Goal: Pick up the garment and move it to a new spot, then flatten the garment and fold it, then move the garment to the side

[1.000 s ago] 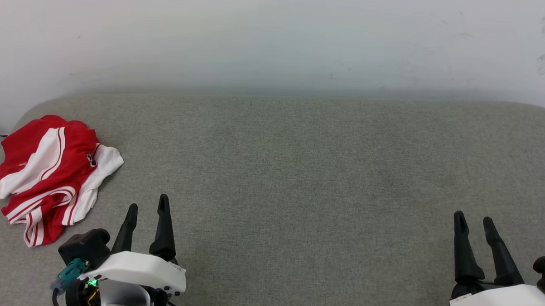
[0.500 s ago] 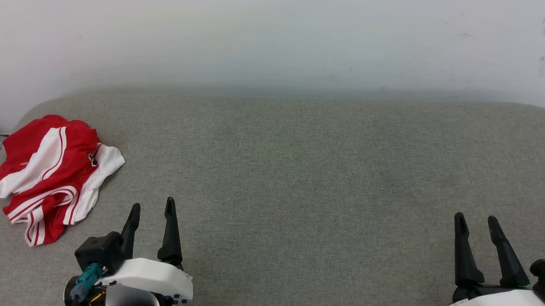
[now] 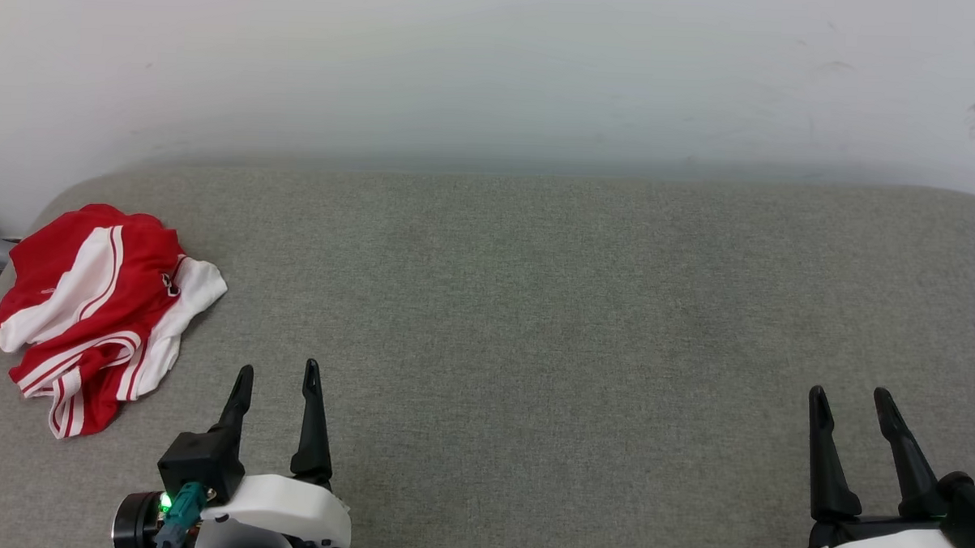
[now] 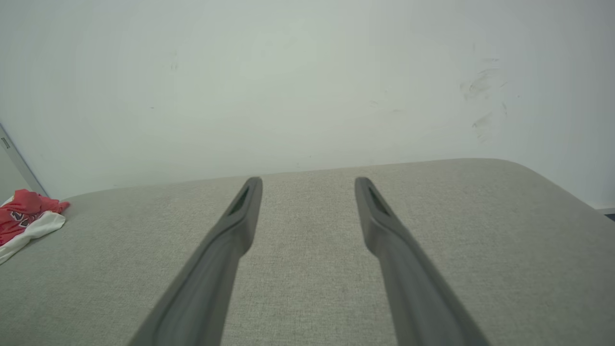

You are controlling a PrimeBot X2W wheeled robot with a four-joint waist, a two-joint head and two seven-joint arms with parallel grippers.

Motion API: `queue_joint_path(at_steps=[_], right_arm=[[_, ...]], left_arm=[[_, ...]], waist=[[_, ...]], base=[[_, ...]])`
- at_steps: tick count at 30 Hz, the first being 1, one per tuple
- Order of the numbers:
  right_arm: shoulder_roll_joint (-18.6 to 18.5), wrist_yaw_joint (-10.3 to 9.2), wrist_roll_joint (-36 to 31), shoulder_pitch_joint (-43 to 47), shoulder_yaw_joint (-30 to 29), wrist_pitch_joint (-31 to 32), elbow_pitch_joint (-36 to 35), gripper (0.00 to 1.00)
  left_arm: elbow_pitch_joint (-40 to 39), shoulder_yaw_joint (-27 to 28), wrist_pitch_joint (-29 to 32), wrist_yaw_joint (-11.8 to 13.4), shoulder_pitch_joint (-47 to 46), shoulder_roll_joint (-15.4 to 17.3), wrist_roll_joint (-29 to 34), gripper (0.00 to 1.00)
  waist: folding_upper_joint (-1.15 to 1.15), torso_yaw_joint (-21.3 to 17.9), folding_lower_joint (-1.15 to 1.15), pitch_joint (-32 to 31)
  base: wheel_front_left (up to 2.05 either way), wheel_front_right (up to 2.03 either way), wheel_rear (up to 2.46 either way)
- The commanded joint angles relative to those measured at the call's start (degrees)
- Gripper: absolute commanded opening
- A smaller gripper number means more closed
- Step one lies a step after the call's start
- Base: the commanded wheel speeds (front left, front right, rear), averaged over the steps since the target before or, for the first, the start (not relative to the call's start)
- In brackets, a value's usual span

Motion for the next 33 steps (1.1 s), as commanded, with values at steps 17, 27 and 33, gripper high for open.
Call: queue_joint_path(at_steps=[17, 27, 33], right_arm=[[0.0, -0.02, -5.8, 1.8, 0.6, -2.2, -1.8, 1.0], [0.0, -0.02, -7.3, 2.4, 1.1, -3.2, -2.2, 1.0], [0.0, -0.02, -5.4, 2.4, 1.1, -3.1, -1.7, 1.0]], left_arm=[[-1.1, -0.1, -2.2, -1.0, 1.0, -0.3, 6.8, 1.0], [-0.6, 0.3, -3.2, -2.1, 1.5, -0.8, 9.9, 1.0], [0.1, 1.2, -3.1, -2.8, 1.5, -0.9, 8.6, 1.0]], waist=[[0.0, 0.4, 0.0, 0.0], [0.0, 0.6, 0.0, 0.0], [0.0, 0.5, 0.0, 0.1]], base=[[0.0, 0.0, 0.0], [0.0, 0.0, 0.0], [0.0, 0.0, 0.0]])
